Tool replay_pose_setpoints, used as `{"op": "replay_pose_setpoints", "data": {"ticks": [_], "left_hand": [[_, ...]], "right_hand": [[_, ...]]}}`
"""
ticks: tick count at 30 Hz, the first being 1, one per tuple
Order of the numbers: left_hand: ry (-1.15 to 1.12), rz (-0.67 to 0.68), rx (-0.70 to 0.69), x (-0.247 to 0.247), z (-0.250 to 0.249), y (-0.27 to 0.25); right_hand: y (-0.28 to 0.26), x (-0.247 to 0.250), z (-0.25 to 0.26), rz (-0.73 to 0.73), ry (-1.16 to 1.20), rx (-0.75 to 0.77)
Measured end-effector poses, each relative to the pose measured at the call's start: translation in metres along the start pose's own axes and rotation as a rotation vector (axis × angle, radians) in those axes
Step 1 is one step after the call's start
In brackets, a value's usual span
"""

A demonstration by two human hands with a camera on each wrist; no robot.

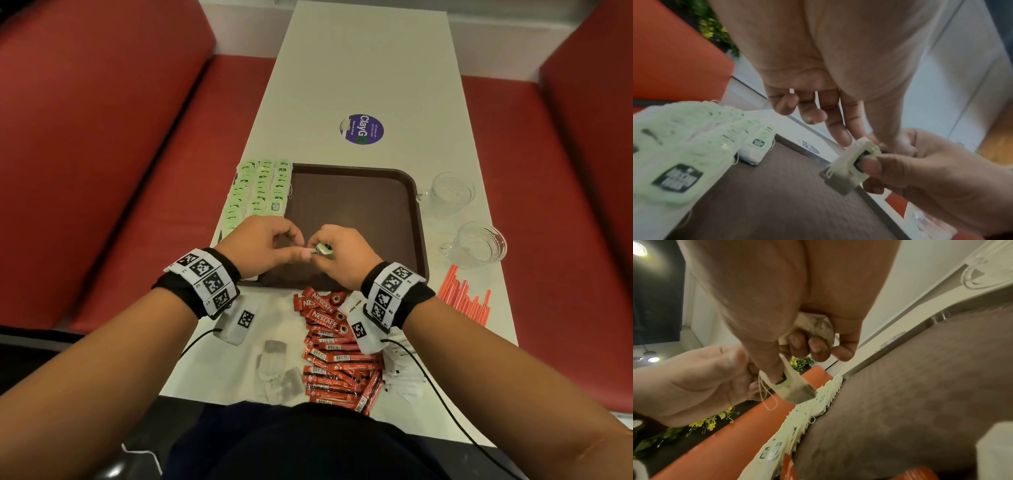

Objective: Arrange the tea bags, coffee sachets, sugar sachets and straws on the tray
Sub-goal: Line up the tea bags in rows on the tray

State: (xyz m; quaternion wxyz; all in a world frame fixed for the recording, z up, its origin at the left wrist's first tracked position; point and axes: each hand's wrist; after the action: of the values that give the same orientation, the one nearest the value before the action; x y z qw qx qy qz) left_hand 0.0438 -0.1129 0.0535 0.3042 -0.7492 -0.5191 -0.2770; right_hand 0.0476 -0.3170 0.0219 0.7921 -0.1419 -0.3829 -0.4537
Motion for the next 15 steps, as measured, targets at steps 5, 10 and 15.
{"op": "replay_pose_setpoints", "data": {"ticks": [5,10,15], "left_hand": [[0.143,-0.017,-0.082,0.002,-0.004,0.01],[0.066,-0.04,-0.101,0.006,0.0,0.02],[-0.024,-0.094,0.102,0.013,0.024,0.044]], "right_hand": [[0.005,-0.002,-0.003,-0.014,0.07,-0.054],[0.01,-0.003,-0.006,-0.037,0.111,-0.102],[0.008,0.0,-0.014,-0.05,0.086,-0.152]]}}
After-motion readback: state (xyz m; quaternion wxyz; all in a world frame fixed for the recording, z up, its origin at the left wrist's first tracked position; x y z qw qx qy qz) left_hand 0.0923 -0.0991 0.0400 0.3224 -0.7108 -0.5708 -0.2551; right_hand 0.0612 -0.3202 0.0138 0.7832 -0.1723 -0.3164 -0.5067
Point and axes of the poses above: each hand's wrist, its own y-axis towards the middle knuckle, its own x-axis out of the back of the hand, z = x × y, and after that the axes turned 7 degrees about x, right-handed
